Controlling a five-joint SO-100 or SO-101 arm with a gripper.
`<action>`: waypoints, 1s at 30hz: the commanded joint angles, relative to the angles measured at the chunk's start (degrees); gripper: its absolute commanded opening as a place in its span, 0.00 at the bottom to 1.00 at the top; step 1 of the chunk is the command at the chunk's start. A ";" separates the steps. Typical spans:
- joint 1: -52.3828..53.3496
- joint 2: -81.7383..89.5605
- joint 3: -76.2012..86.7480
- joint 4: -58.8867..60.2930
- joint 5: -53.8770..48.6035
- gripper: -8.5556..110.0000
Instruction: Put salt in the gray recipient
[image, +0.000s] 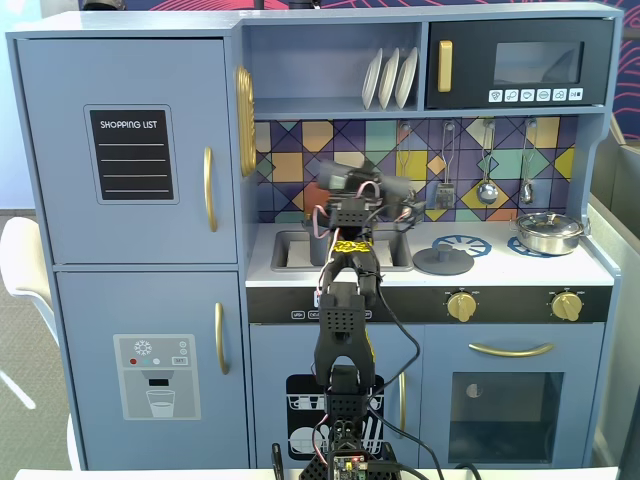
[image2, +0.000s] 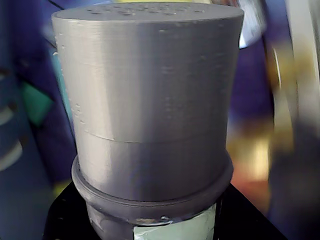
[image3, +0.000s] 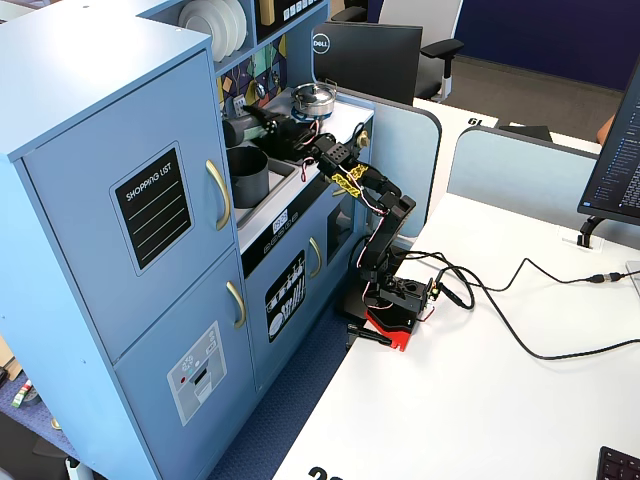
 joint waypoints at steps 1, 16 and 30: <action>-6.50 4.22 -8.70 0.97 12.39 0.07; -7.38 3.43 -15.91 1.32 42.45 0.07; -11.78 -0.35 -19.95 -4.92 42.98 0.07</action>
